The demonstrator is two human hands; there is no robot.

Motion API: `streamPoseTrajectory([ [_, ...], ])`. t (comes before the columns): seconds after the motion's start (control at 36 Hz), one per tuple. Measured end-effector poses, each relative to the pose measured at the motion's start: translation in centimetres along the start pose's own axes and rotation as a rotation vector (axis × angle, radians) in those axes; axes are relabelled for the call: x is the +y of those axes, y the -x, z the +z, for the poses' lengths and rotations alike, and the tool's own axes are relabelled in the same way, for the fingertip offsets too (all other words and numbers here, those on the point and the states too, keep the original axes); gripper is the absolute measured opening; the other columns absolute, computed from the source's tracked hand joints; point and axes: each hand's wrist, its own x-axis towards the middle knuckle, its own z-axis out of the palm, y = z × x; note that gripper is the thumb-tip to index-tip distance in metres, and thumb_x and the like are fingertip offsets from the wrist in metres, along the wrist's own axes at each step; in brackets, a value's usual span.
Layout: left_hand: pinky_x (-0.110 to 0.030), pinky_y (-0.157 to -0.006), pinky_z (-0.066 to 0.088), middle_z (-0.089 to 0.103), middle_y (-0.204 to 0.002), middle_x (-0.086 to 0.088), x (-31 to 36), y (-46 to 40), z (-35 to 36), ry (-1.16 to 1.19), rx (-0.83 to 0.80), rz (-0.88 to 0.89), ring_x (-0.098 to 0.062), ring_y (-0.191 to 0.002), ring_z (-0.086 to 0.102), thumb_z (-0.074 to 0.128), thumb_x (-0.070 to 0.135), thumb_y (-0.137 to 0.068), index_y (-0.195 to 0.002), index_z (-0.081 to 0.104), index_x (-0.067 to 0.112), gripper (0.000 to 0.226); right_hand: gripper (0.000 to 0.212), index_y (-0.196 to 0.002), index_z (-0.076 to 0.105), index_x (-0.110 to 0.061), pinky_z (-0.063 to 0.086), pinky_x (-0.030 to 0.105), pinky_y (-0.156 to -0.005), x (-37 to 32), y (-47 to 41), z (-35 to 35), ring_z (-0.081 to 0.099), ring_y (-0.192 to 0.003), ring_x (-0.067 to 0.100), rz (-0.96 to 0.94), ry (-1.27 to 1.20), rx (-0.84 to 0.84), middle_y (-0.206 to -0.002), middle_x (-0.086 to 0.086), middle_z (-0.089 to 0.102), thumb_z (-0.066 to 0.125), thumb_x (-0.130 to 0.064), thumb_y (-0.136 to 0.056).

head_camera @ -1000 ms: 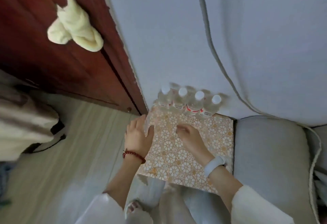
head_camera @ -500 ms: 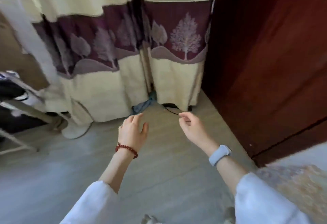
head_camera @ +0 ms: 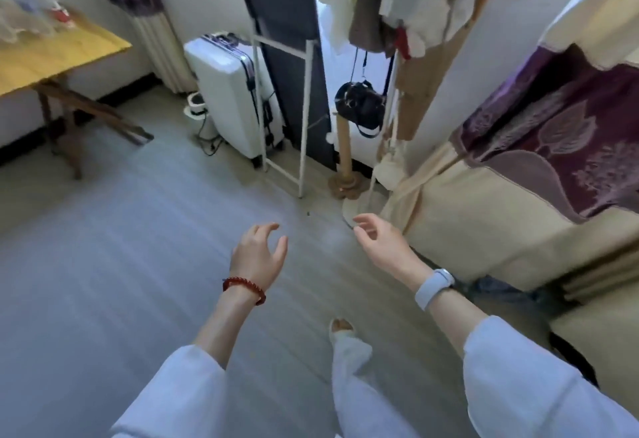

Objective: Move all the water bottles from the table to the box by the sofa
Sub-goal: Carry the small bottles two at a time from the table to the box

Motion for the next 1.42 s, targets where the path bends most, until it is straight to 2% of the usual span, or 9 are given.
streamPoseTrajectory([
  [0.11,-0.044,-0.098,0.042,0.059,-0.121,-0.009,-4.0,-7.0,-3.1,-0.008,0.078,-0.108,-0.025,-0.116,0.051,0.054,0.027,-0.089,-0.119,0.057,0.011,0.035,0.032,-0.122,0.053,-0.011,0.042,0.032,-0.093,-4.6,-9.4,3.2,0.057,-0.109,0.025,-0.1,0.039,-0.106,-0.119,0.011,0.061,0.047,-0.022,-0.093],
  [0.31,-0.04,-0.098,0.042,0.058,-0.124,-0.008,-7.3,-20.9,-9.0,0.009,0.2,-0.249,-0.025,-0.116,0.052,0.053,0.026,-0.089,-0.12,0.056,0.012,0.034,0.034,-0.125,0.05,-0.014,0.04,0.025,-0.09,-14.4,-24.9,6.2,0.057,-0.109,0.021,-0.239,0.13,-0.238,-0.122,0.008,0.059,0.044,-0.027,-0.094],
  [0.42,-0.034,-0.097,0.041,0.058,-0.123,-0.007,-10.2,-25.9,-11.7,0.043,0.268,-0.326,-0.023,-0.113,0.053,0.053,0.023,-0.089,-0.119,0.057,0.011,0.032,0.034,-0.124,0.05,-0.012,0.042,0.029,-0.091,-19.9,-31.9,9.3,0.057,-0.108,0.024,-0.309,0.186,-0.313,-0.119,0.009,0.06,0.044,-0.025,-0.094],
  [0.64,-0.031,-0.097,0.039,0.058,-0.122,-0.008,-21.3,-35.4,-17.4,0.077,0.358,-0.5,-0.023,-0.113,0.054,0.053,0.021,-0.089,-0.119,0.057,0.011,0.032,0.032,-0.122,0.052,-0.012,0.041,0.027,-0.087,-29.2,-44.3,19.8,0.059,-0.106,0.024,-0.386,0.211,-0.449,-0.117,0.01,0.062,0.045,-0.023,-0.093],
  [0.72,-0.03,-0.095,0.039,0.058,-0.12,-0.008,-26.9,-40.7,-20.5,0.097,0.388,-0.54,-0.024,-0.112,0.055,0.053,0.022,-0.089,-0.117,0.058,0.011,0.03,0.031,-0.121,0.053,-0.013,0.038,0.018,-0.074,-33.9,-49.9,24.9,0.06,-0.101,0.02,-0.402,0.212,-0.473,-0.117,0.007,0.062,0.046,-0.024,-0.093],
  [0.83,-0.029,-0.092,0.04,0.06,-0.117,-0.008,-33.6,-49.3,-27.0,0.111,0.433,-0.532,-0.024,-0.11,0.055,0.053,0.022,-0.088,-0.115,0.059,0.011,0.029,0.032,-0.123,0.052,-0.013,0.036,0.019,-0.064,-42.6,-57.8,30.9,0.063,-0.098,0.022,-0.418,0.211,-0.477,-0.118,0.006,0.062,0.044,-0.024,-0.093],
  [1.0,-0.027,-0.088,0.041,0.061,-0.112,-0.008,-41.4,-61.6,-37.0,0.088,0.527,-0.499,-0.024,-0.104,0.057,0.055,0.021,-0.087,-0.112,0.06,0.012,0.027,0.032,-0.123,0.051,-0.013,0.042,0.022,-0.073,-55.2,-67.7,37.4,0.056,-0.087,0.012,-0.47,0.134,-0.483,-0.114,0.005,0.061,0.044,-0.023,-0.093],
  [1.28,-0.023,-0.088,0.038,0.06,-0.114,-0.008,-54.1,-79.9,-45.0,0.092,0.509,-0.465,-0.023,-0.107,0.055,0.053,0.019,-0.089,-0.113,0.059,0.009,0.027,0.031,-0.121,0.053,-0.012,0.041,0.021,-0.081,-67.2,-85.9,48.2,0.061,-0.103,0.021,-0.475,0.14,-0.468,-0.117,0.008,0.063,0.045,-0.021,-0.093],
  [1.42,-0.028,-0.093,0.04,0.06,-0.116,-0.01,-60.8,-90.8,-50.1,0.075,0.522,-0.505,-0.024,-0.108,0.055,0.053,0.019,-0.089,-0.114,0.059,0.008,0.028,0.032,-0.122,0.053,-0.012,0.036,0.017,-0.077,-74.5,-96.7,53.7,0.059,-0.106,0.021,-0.479,0.133,-0.48,-0.119,0.008,0.062,0.044,-0.022,-0.093],
])
